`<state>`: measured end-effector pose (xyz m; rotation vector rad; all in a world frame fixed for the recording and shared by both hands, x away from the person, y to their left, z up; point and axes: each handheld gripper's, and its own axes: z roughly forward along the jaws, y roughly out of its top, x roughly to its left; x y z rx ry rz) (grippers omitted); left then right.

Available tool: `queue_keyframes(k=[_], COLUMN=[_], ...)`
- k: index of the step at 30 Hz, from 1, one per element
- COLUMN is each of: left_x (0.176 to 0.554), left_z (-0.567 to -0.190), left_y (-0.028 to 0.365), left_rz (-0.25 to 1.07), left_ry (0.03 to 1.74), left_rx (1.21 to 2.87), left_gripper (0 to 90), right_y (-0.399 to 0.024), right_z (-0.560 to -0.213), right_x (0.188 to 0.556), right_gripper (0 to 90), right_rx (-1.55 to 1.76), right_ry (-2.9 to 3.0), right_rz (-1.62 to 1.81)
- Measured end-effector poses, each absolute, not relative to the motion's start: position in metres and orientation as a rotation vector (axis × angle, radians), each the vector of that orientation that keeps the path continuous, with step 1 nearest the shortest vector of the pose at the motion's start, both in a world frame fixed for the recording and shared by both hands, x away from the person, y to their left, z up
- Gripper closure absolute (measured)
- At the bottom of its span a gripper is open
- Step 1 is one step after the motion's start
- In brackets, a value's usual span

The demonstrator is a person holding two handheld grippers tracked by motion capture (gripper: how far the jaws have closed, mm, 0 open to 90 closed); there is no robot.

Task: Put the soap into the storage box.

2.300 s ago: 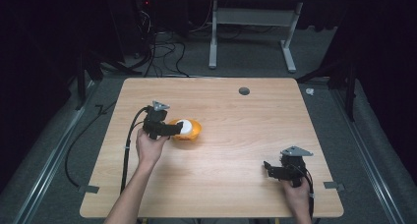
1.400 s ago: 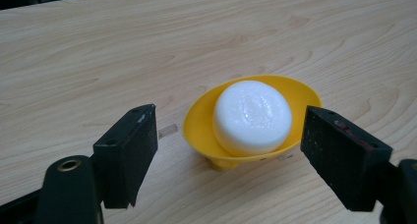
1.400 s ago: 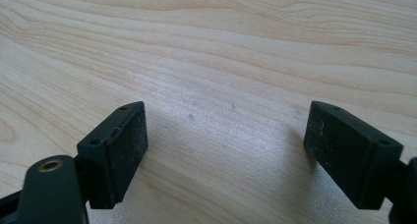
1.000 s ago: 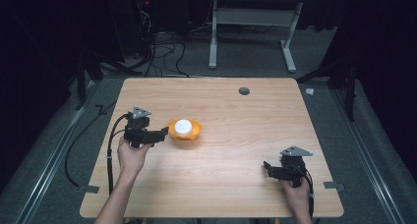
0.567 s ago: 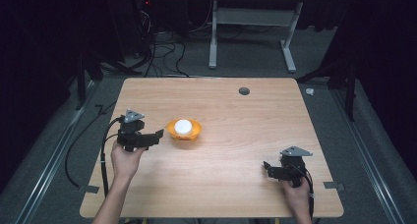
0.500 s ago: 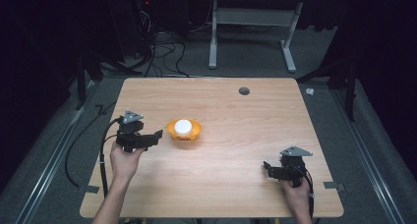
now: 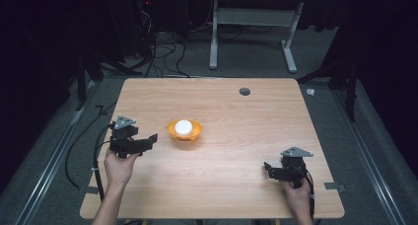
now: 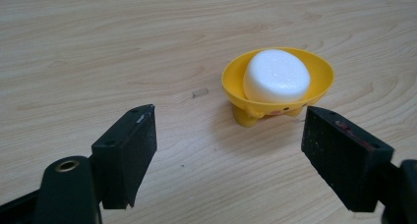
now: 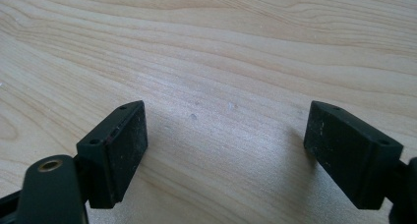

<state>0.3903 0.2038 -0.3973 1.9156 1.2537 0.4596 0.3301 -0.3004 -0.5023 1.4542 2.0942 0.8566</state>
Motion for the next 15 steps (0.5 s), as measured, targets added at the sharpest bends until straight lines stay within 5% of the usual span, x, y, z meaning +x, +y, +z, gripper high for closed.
queue_keyframes(k=[15], left_x=[0.3803], left_z=[-0.4061], left_y=[0.2107], left_rz=[0.436], left_ry=[1.270], left_rx=[1.906], left_gripper=[21.3], right_y=[-0.3003], right_z=[-0.5023], right_x=[0.3298], right_gripper=[17.5], right_rx=[1.453], right_ry=[2.096], right_rz=[0.858])
